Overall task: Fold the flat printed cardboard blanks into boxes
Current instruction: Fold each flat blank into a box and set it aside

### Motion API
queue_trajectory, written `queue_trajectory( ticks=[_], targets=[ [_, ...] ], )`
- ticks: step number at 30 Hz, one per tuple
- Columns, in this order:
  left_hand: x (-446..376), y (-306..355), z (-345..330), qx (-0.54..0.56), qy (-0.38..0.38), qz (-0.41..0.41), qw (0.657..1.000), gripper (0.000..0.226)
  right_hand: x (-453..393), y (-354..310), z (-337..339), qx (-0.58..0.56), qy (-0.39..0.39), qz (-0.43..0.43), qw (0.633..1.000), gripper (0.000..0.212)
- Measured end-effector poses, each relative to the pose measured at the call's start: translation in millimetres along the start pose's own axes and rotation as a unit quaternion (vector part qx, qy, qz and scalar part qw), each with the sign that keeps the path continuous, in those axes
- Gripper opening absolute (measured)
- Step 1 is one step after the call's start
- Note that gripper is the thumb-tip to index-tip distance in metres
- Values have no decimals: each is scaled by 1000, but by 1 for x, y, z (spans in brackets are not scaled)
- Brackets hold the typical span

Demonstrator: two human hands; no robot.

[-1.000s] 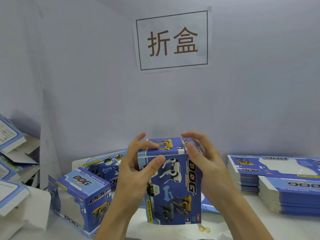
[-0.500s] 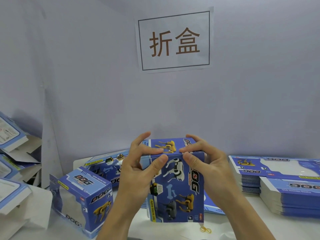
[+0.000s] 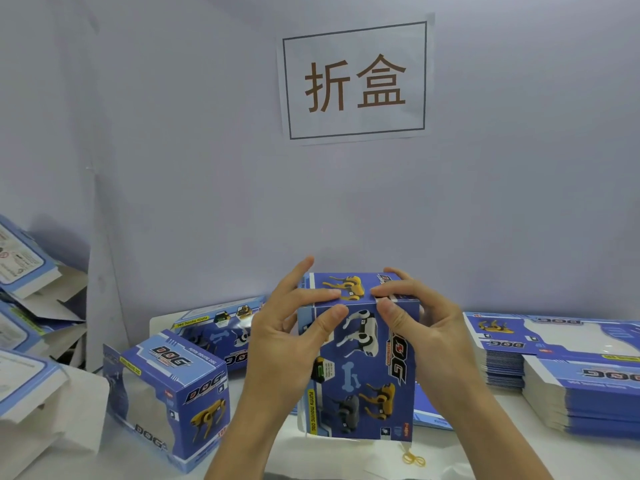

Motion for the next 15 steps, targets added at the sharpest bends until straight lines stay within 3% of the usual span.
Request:
queue_trajectory(
  ticks=[4, 7, 10, 13, 15],
  targets=[
    [-1, -1, -10, -77, -76, 3, 994, 57, 3, -10, 0, -4, -16, 41, 999, 32],
    [-1, -5, -4, -57, -62, 9, 996, 62, 4, -14, -1, 11, -18, 68, 997, 50],
    [-4, -6, 22, -59, 31, -13, 998, 49, 1, -13, 11, 11, 57, 59, 997, 46],
    [1, -24, 57, 22, 191, 32, 981, 53, 11, -31, 23, 61, 164, 130, 976, 7],
    [11, -43, 75, 101, 299, 91, 945, 59, 8, -32, 19, 72, 138, 109, 982, 17]
  ],
)
Point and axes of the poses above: each hand's wrist, its own x-axis away from the middle knuckle, its own z-axis out of the back of the hand, y = z × x, the point moved 10 cm from there along -x, towards the middle knuckle, and after that the axes turned 14 degrees about -z, right-handed, at the moved point
